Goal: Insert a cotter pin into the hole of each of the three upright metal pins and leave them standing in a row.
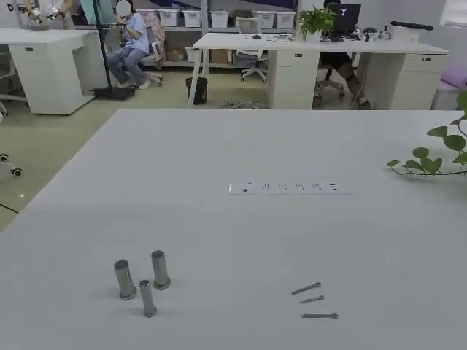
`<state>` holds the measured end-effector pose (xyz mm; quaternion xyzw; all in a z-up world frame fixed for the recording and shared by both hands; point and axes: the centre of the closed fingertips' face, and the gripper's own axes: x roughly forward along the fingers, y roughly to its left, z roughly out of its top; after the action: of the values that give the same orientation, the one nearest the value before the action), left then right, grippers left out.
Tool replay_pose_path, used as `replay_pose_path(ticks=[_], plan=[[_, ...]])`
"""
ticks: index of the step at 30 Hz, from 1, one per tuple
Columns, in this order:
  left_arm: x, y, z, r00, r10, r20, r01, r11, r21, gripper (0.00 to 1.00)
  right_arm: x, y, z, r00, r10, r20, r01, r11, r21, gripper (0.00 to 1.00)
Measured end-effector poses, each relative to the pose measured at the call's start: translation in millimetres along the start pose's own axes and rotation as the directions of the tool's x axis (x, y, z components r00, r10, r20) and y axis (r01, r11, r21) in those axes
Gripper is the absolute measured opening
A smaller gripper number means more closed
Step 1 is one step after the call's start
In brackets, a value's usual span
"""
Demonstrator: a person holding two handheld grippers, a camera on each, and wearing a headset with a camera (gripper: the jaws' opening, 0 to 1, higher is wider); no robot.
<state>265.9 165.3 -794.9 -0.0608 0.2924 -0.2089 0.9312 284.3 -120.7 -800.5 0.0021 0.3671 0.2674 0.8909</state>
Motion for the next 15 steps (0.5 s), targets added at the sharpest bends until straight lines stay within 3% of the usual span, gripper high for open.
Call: replay_pose_path(ticks=[10,15], plan=[[1.2,-0.5,-2.4,0.9999,-0.003,-0.017,0.003,1.000,-0.016,0.99,-0.6,-3.1,-1.6,0.9999,-0.006,-0.009,0.006,1.000,0.006,0.98],[3.2,1.8,-4.8,0.9996,0.003,-0.027,-0.003,1.000,-0.016,0.93,0.2,-4.3,-1.2,0.9999,-0.006,-0.015,0.006,1.000,0.004,0.98]])
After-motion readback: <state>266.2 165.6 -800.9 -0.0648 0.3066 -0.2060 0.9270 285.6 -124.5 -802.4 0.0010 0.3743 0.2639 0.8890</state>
